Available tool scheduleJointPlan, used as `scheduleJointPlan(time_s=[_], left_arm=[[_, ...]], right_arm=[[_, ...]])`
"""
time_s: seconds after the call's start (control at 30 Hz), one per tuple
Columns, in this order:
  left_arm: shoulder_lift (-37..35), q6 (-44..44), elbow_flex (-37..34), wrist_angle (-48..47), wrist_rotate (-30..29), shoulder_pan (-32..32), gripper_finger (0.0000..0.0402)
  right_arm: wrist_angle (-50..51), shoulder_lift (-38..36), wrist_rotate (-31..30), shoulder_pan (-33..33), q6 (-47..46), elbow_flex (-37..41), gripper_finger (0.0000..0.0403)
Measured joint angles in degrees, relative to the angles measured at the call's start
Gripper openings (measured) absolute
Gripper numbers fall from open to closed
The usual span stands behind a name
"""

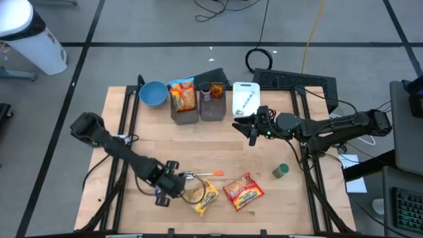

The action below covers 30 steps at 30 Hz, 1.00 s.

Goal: Pick & Place Food Item
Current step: Put the right blue green spoon into the white bin

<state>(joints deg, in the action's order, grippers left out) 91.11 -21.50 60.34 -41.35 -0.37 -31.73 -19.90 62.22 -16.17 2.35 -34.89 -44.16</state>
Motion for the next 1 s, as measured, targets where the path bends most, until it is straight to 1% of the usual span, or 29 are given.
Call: scheduleJointPlan(time_s=[0.2, 0.4, 0.5, 0.6, 0.73, 0.87, 0.93, 1.0], left_arm=[[-4.1, 0.3, 8.0, 0.6, -2.6, 5.1, 0.0004], [-5.0, 1.0, 17.6, 3.2, -4.1, 10.5, 0.0003], [-5.0, 2.8, 21.5, 4.9, -4.1, 12.8, 0.0003], [-5.0, 6.2, 22.6, 4.9, -3.3, 15.4, 0.0003], [-5.2, 9.9, 22.6, -1.7, 1.4, 20.1, 0.0003], [-5.6, 12.8, 22.6, -5.6, 4.0, 25.2, 0.0003], [-6.5, 12.9, 22.5, -5.0, 5.2, 27.8, 0.0004], [-8.1, 12.5, 22.5, -1.0, 7.6, 30.5, 0.0003]], right_arm=[[0.0, 0.0, 0.0, 0.0, 0.0, 0.0, 0.0166], [0.0, 0.0, 0.0, 0.0, 0.4, 0.0, 0.0166], [-0.1, 0.0, 1.4, 0.0, 0.3, 0.0, 0.0166], [-0.9, 0.0, 3.9, 0.0, 0.2, 0.0, 0.0166], [-2.3, 0.0, 7.1, 0.0, 0.2, 0.0, 0.0166], [-3.0, 0.0, 7.8, 0.0, -0.8, 0.0, 0.0166], [-3.1, 0.0, 8.8, 0.0, -0.7, 0.0, 0.0166], [-3.3, 0.0, 8.9, 0.0, -0.4, 0.0, 0.0166]])
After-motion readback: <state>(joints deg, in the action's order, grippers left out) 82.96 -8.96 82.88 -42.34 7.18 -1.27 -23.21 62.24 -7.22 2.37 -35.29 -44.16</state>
